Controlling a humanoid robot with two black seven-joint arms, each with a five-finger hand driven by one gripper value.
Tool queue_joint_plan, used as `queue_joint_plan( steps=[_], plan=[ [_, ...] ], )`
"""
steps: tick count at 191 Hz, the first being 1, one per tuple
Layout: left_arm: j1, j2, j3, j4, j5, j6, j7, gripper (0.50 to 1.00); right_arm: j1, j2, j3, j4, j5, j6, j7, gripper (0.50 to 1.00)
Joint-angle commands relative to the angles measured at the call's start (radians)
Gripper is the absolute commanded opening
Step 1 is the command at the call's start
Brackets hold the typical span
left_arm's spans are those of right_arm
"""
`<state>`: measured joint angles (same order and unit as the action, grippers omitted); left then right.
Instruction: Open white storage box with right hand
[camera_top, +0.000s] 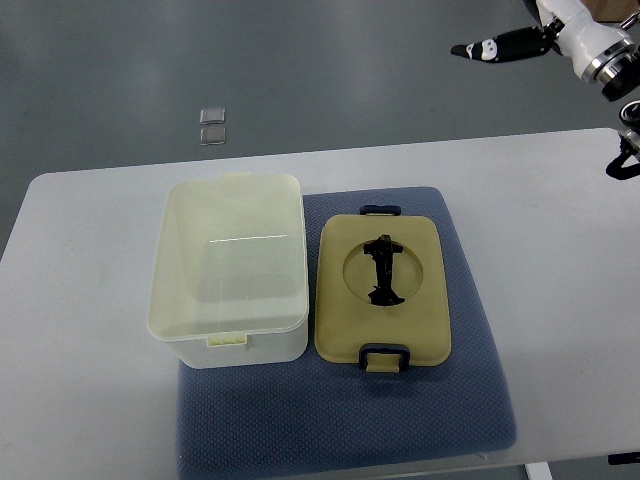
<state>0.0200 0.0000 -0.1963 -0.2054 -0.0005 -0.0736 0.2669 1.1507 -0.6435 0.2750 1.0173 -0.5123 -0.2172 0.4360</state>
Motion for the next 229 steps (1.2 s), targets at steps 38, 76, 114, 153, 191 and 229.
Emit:
queue_joint_plan(
  steps=[38,76,114,153,191,229],
  plan=[
    [0.0,0.0,0.0,0.0,0.0,0.0,0.0,1.0,-0.098,0.159,0.403,-0.154,0.624,0.107,-0.269,0.926],
    [0.0,0.0,0.0,-0.002,0.0,-0.002,0.002,1.0,-0.255,0.292,0.556,-0.272,0.79,0.404,-0.235,0.928],
    [0.0,0.0,0.0,-0.002,0.0,-0.002,0.002,1.0,-0.35,0.383,0.578,-0.41,0.788,0.696,-0.174,0.928],
    [0.0,0.0,0.0,-0.002,0.0,-0.002,0.002,1.0,-0.37,0.401,0.564,-0.484,0.788,0.739,-0.143,0.928],
    [0.0,0.0,0.0,-0.002,0.0,-0.002,0.002,1.0,-0.388,0.398,0.553,-0.507,0.689,0.734,-0.143,0.928],
    [0.0,0.0,0.001,-0.002,0.0,-0.002,0.002,1.0,-0.391,0.398,0.556,-0.511,0.632,0.731,-0.135,0.928]
  ],
)
